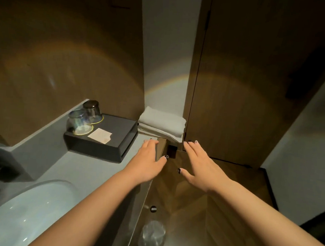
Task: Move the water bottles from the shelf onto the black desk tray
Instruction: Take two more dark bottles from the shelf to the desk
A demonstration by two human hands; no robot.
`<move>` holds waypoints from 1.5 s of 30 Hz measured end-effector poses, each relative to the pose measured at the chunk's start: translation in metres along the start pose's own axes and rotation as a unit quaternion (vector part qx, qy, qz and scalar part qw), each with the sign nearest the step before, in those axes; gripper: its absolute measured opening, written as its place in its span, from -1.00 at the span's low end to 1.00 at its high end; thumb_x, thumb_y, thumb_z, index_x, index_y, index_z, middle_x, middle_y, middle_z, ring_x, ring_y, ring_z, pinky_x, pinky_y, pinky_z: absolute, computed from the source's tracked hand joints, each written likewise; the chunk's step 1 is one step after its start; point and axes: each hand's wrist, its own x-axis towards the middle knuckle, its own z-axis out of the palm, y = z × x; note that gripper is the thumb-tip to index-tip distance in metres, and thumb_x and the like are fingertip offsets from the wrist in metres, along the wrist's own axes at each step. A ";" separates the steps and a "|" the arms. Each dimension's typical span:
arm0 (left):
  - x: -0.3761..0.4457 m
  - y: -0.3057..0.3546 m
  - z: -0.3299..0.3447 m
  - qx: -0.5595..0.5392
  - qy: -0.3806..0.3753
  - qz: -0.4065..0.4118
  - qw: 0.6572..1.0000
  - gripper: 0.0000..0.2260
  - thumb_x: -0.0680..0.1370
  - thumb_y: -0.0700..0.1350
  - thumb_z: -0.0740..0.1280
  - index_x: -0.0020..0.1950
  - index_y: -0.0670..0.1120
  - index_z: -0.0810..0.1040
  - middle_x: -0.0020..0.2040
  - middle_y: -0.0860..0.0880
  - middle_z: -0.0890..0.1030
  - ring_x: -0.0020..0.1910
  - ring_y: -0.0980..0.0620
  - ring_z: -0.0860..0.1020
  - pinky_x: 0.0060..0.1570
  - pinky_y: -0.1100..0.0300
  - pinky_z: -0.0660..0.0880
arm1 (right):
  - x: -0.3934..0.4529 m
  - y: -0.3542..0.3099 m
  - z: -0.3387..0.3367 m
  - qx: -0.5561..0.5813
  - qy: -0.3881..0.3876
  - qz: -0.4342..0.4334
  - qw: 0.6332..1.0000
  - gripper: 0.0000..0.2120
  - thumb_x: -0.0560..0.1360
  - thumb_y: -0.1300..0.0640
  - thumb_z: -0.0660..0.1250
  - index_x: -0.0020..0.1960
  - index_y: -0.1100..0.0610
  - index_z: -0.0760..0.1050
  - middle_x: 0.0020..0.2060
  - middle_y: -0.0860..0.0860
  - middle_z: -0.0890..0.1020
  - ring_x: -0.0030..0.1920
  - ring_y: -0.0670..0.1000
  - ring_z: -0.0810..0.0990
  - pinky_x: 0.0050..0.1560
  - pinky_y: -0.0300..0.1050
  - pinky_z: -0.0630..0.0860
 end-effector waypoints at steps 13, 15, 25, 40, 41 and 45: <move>0.195 0.056 0.075 -0.073 0.022 -0.141 0.987 -0.44 0.57 0.05 0.27 0.51 -0.06 0.17 0.48 -0.07 0.26 0.28 -0.13 0.45 0.29 0.09 0.35 | 0.135 0.192 -0.062 0.028 -0.065 -0.103 0.992 -0.29 0.58 -0.10 0.19 0.56 -0.02 -0.15 0.56 -0.09 -0.04 0.54 -0.11 -0.12 0.32 -0.29 -0.08; 0.214 0.056 0.080 -0.078 0.030 -0.168 0.982 -0.44 0.56 0.05 0.28 0.51 -0.06 0.18 0.48 -0.07 0.25 0.27 -0.12 0.45 0.29 0.09 0.34 | 0.161 0.206 -0.065 0.040 -0.074 -0.109 0.991 -0.28 0.57 -0.09 0.20 0.56 -0.01 -0.14 0.56 -0.09 -0.02 0.54 -0.10 -0.11 0.35 -0.27 -0.06; 0.316 -0.003 0.066 -0.095 0.078 -0.271 0.955 -0.42 0.56 0.02 0.31 0.52 -0.04 0.16 0.51 -0.08 0.23 0.39 -0.09 0.35 0.36 0.02 0.31 | 0.324 0.219 -0.032 0.068 -0.150 -0.178 0.970 -0.27 0.58 -0.07 0.19 0.56 0.04 -0.17 0.56 -0.02 -0.05 0.55 -0.03 -0.12 0.48 -0.15 -0.07; 0.461 -0.096 0.011 -0.150 0.159 -0.418 0.882 -0.40 0.49 -0.04 0.42 0.47 -0.10 0.27 0.44 -0.15 0.34 0.24 -0.14 0.48 0.26 -0.03 0.46 | 0.557 0.194 -0.017 0.050 -0.194 -0.248 0.948 -0.27 0.53 -0.03 0.32 0.54 0.15 0.04 0.52 0.06 0.18 0.51 0.06 0.15 0.48 -0.14 0.12; 0.466 -0.106 0.009 -0.141 0.169 -0.422 0.879 -0.44 0.52 -0.07 0.39 0.46 -0.11 0.27 0.43 -0.15 0.35 0.24 -0.14 0.48 0.24 -0.03 0.47 | 0.572 0.191 -0.014 0.055 -0.209 -0.257 0.942 -0.29 0.54 -0.02 0.30 0.54 0.16 0.02 0.52 0.07 0.16 0.51 0.06 0.14 0.46 -0.15 0.13; 0.487 -0.131 0.006 -0.153 0.197 -0.460 0.852 -0.46 0.58 -0.04 0.31 0.50 -0.04 0.20 0.49 -0.09 0.25 0.30 -0.14 0.46 0.26 -0.03 0.46 | 0.635 0.179 0.005 0.047 -0.261 -0.308 0.914 -0.30 0.59 0.01 0.21 0.56 0.07 -0.12 0.56 0.00 -0.02 0.55 0.02 -0.05 0.49 -0.09 0.01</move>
